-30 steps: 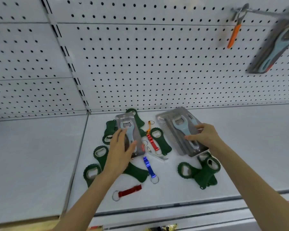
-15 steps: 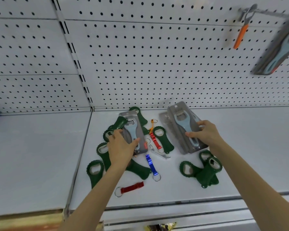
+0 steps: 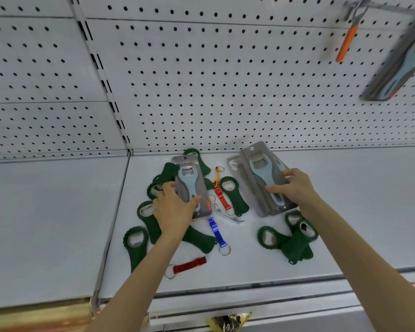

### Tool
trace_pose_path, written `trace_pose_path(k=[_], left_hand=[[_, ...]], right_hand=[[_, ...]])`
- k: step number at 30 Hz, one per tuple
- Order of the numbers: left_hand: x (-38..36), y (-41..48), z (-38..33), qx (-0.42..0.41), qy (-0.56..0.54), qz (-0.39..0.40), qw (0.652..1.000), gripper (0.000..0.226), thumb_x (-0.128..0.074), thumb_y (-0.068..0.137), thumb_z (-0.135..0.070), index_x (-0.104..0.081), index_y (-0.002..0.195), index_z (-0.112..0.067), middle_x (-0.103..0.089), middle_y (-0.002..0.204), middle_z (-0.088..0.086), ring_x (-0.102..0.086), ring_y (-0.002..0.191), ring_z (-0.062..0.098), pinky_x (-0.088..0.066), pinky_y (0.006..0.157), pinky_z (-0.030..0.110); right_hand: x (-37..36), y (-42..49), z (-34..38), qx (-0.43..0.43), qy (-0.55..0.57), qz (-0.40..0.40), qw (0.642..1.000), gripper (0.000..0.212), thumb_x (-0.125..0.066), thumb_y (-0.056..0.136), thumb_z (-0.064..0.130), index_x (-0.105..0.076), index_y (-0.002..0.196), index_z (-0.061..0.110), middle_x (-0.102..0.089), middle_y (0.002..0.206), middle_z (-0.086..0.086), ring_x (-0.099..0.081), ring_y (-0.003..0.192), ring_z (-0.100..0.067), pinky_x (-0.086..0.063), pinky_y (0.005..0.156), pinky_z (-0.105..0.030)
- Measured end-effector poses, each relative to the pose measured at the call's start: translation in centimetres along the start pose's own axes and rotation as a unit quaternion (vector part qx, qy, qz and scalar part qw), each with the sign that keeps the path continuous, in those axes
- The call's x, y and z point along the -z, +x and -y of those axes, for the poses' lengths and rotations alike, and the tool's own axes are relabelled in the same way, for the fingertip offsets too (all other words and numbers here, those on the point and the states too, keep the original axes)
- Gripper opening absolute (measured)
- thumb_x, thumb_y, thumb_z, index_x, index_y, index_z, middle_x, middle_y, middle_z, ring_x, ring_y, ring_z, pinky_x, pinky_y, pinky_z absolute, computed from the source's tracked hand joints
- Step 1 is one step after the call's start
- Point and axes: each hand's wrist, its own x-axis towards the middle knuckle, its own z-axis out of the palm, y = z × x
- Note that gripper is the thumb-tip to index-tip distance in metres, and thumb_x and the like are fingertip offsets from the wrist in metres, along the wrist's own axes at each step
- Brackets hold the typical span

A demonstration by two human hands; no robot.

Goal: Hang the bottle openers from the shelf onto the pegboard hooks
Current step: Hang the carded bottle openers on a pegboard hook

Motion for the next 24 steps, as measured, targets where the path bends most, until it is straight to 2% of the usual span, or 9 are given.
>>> trace_pose_path(k=[4, 8, 13, 17, 19, 22, 24], left_hand=[[-0.1, -0.1, 0.1, -0.021, -0.043, -0.009, 0.999, 0.072, -0.083, 0.070, -0.034, -0.043, 0.128, -0.020, -0.054, 0.131, 0.006, -0.048, 0.123, 0.024, -0.043, 0.103, 0.047], [0.0, 0.0, -0.1, -0.042, -0.054, 0.010, 0.998, 0.069, -0.083, 0.070, -0.028, -0.043, 0.127, -0.020, -0.056, 0.129, 0.005, -0.050, 0.122, 0.024, -0.048, 0.098, 0.049], [0.5, 0.8, -0.5, -0.031, -0.060, 0.061, 0.996, 0.068, -0.081, 0.074, -0.020, -0.041, 0.128, -0.018, -0.055, 0.132, 0.009, -0.054, 0.119, 0.027, -0.053, 0.091, 0.046], [0.7, 1.0, -0.7, -0.028, -0.079, 0.068, 0.994, 0.070, -0.082, 0.072, -0.016, -0.042, 0.129, -0.017, -0.056, 0.131, 0.009, -0.056, 0.116, 0.025, -0.053, 0.091, 0.046], [0.7, 0.9, -0.9, -0.042, -0.092, 0.062, 0.993, 0.068, -0.082, 0.071, -0.013, -0.045, 0.128, -0.016, -0.056, 0.129, 0.008, -0.055, 0.115, 0.022, -0.054, 0.090, 0.040], [0.8, 0.7, -1.2, -0.080, -0.116, 0.046, 0.989, 0.064, -0.081, 0.071, -0.008, -0.047, 0.124, -0.018, -0.055, 0.126, 0.004, -0.054, 0.110, 0.014, -0.046, 0.078, 0.018], [0.9, 0.5, -1.5, -0.090, -0.122, 0.049, 0.987, 0.069, -0.081, 0.071, -0.008, -0.045, 0.129, -0.019, -0.055, 0.126, 0.003, -0.054, 0.108, 0.012, -0.043, 0.074, 0.014]], right_hand=[[0.1, -0.1, -0.1, -0.001, 0.007, -0.002, 1.000, 0.056, -0.083, 0.070, 0.010, -0.047, 0.113, 0.010, -0.056, 0.107, -0.010, -0.061, 0.094, -0.030, -0.053, 0.081, -0.040], [0.3, -0.2, -0.2, -0.003, 0.029, -0.005, 1.000, 0.055, -0.083, 0.070, 0.008, -0.048, 0.112, 0.011, -0.057, 0.108, -0.010, -0.061, 0.089, -0.027, -0.051, 0.071, -0.034], [0.4, -0.5, -0.4, -0.006, 0.043, -0.012, 0.999, 0.057, -0.083, 0.071, 0.008, -0.048, 0.116, 0.009, -0.058, 0.113, -0.012, -0.062, 0.095, -0.031, -0.053, 0.081, -0.039], [0.4, -0.7, -0.5, -0.001, 0.044, -0.018, 0.999, 0.056, -0.083, 0.070, 0.008, -0.048, 0.114, 0.009, -0.059, 0.118, -0.015, -0.062, 0.096, -0.031, -0.053, 0.081, -0.040], [0.5, -0.7, -0.6, -0.002, 0.042, -0.022, 0.999, 0.057, -0.083, 0.070, 0.008, -0.048, 0.115, 0.008, -0.059, 0.119, -0.016, -0.062, 0.098, -0.032, -0.054, 0.084, -0.042], [0.6, -0.8, -0.9, -0.003, 0.050, -0.028, 0.998, 0.060, -0.084, 0.069, 0.009, -0.048, 0.117, 0.007, -0.061, 0.119, -0.016, -0.063, 0.099, -0.033, -0.055, 0.084, -0.043], [0.6, -0.9, -1.0, -0.003, 0.060, -0.030, 0.998, 0.061, -0.085, 0.068, 0.010, -0.048, 0.117, 0.008, -0.062, 0.117, -0.016, -0.064, 0.098, -0.033, -0.055, 0.083, -0.043]])
